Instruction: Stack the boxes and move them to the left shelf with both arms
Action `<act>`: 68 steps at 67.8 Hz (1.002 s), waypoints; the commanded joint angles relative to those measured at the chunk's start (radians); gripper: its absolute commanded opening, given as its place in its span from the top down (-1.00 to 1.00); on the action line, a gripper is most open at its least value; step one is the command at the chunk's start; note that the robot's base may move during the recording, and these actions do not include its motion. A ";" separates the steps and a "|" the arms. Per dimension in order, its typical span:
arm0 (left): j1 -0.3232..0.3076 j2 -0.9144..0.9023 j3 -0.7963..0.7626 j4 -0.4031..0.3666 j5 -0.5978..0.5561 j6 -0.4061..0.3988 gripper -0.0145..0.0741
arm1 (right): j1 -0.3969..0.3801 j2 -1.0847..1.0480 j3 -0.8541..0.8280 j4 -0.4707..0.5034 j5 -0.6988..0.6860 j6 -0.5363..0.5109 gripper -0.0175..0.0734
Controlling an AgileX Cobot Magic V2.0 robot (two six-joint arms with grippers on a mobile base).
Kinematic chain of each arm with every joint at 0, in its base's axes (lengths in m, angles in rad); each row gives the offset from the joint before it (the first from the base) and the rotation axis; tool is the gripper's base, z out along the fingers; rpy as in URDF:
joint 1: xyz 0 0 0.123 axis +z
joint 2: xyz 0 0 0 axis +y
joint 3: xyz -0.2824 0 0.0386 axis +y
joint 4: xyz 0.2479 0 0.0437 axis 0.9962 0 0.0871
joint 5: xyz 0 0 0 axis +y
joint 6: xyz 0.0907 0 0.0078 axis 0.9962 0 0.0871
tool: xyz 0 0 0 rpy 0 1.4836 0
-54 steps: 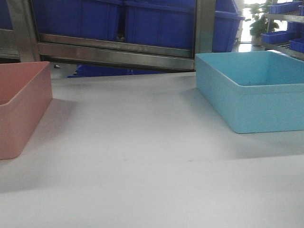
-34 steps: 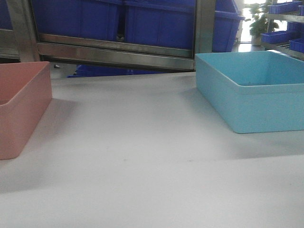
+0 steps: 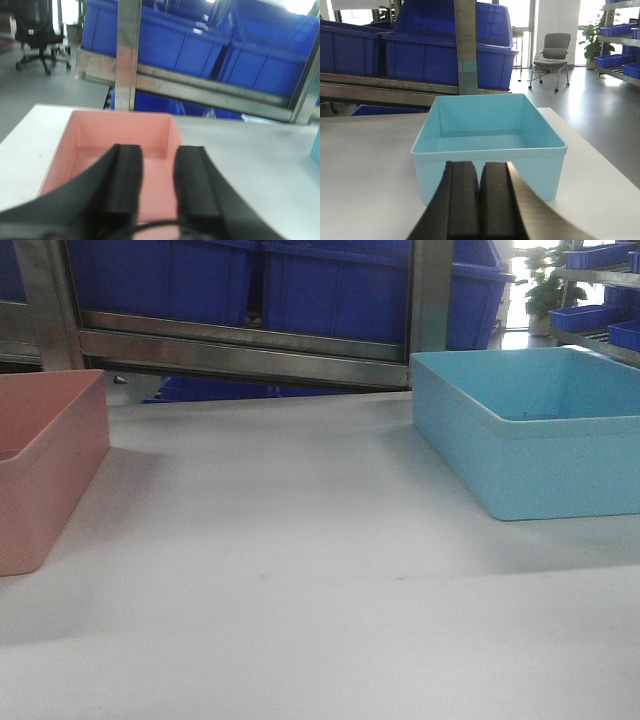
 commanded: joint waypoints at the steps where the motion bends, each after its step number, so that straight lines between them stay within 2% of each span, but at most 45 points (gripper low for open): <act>1: -0.004 0.138 -0.125 0.002 0.020 -0.003 -0.09 | -0.002 -0.018 -0.024 -0.005 -0.087 -0.005 0.49; 4: -0.004 0.214 -0.187 0.002 0.082 -0.003 -0.26 | -0.002 -0.018 -0.024 -0.005 -0.087 -0.005 0.49; 9: -0.002 0.344 -0.300 0.002 0.200 -0.004 -0.41 | -0.002 -0.018 -0.024 -0.005 -0.087 -0.005 0.49; 17: 0.031 0.529 -0.472 0.003 0.343 -0.004 -0.46 | -0.002 -0.018 -0.024 -0.005 -0.087 -0.005 0.49; 23: 0.100 0.670 -0.612 0.023 0.460 -0.002 -0.46 | -0.002 -0.018 -0.024 -0.005 -0.087 -0.005 0.49; 26: 0.158 0.760 -0.681 0.028 0.516 0.028 -0.46 | -0.002 -0.018 -0.024 -0.005 -0.087 -0.005 0.49; 32: 0.243 0.884 -0.790 0.007 0.594 0.080 -0.46 | -0.002 -0.018 -0.024 -0.005 -0.087 -0.005 0.49; 35: 0.279 0.956 -0.840 -0.027 0.628 0.109 -0.46 | -0.002 -0.018 -0.024 -0.005 -0.087 -0.005 0.49; 44: 0.340 1.133 -0.923 -0.071 0.643 0.180 -0.46 | -0.002 -0.018 -0.024 -0.005 -0.087 -0.005 0.49; 54: 0.344 1.300 -0.965 -0.011 0.617 0.184 -0.46 | -0.002 -0.018 -0.024 -0.005 -0.087 -0.005 0.49; 68: 0.344 1.480 -0.994 -0.011 0.565 0.184 -0.46 | -0.002 -0.018 -0.024 -0.005 -0.087 -0.005 0.49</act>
